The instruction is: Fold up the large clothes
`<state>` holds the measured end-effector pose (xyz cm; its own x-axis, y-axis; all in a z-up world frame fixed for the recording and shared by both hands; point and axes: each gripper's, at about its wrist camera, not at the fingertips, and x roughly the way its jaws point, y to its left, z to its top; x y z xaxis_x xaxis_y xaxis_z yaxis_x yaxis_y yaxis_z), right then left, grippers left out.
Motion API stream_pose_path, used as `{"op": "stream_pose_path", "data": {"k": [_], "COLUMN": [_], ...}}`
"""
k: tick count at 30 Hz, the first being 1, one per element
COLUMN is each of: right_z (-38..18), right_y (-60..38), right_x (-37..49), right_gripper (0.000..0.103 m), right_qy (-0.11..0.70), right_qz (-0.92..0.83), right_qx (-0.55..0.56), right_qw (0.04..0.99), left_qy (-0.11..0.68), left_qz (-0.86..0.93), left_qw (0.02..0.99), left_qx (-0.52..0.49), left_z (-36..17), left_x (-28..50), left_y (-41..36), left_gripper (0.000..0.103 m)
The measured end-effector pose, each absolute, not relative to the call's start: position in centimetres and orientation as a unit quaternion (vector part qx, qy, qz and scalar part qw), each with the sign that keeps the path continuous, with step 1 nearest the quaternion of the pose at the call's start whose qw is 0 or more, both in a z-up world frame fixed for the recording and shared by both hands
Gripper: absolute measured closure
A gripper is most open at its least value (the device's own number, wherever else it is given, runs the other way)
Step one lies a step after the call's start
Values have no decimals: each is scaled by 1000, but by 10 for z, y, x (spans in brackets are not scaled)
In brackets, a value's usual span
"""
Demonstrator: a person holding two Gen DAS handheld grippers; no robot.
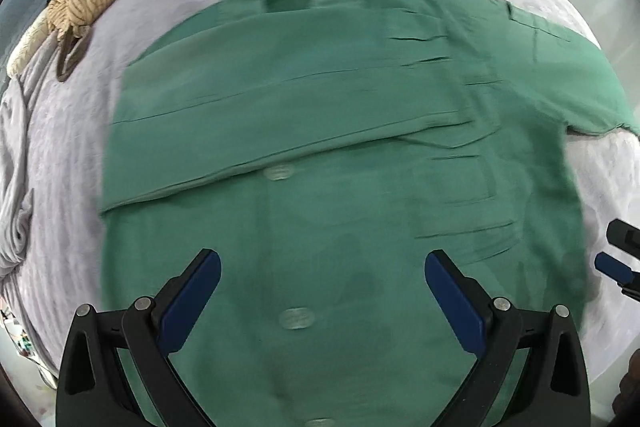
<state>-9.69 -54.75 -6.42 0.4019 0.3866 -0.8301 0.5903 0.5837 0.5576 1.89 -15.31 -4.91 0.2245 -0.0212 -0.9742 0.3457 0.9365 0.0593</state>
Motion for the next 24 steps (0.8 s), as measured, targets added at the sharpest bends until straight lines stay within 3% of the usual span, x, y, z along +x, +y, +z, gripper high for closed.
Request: {"op": "stream_pose_path", "data": {"k": [9, 10, 11, 24], "right_z": [-54, -54, -54, -71], "right_y": [-628, -635, -640, -713], "right_x": [-102, -103, -104, -108], "right_gripper": [11, 9, 0, 0], "right_qy": [505, 500, 495, 435], "right_qz": [-83, -84, -84, -94], "right_qx": [441, 450, 458, 555], "right_qw": [737, 735, 734, 702], "left_qy": [621, 623, 623, 626], "left_qz": [-132, -132, -131, -131], "left_qw": [756, 755, 754, 747], "left_qx": [156, 158, 161, 182], "left_z": [-57, -58, -59, -68], "left_x": [4, 4, 5, 11], "left_y": [-221, -225, -228, -259], "left_gripper": [1, 1, 1, 1]}}
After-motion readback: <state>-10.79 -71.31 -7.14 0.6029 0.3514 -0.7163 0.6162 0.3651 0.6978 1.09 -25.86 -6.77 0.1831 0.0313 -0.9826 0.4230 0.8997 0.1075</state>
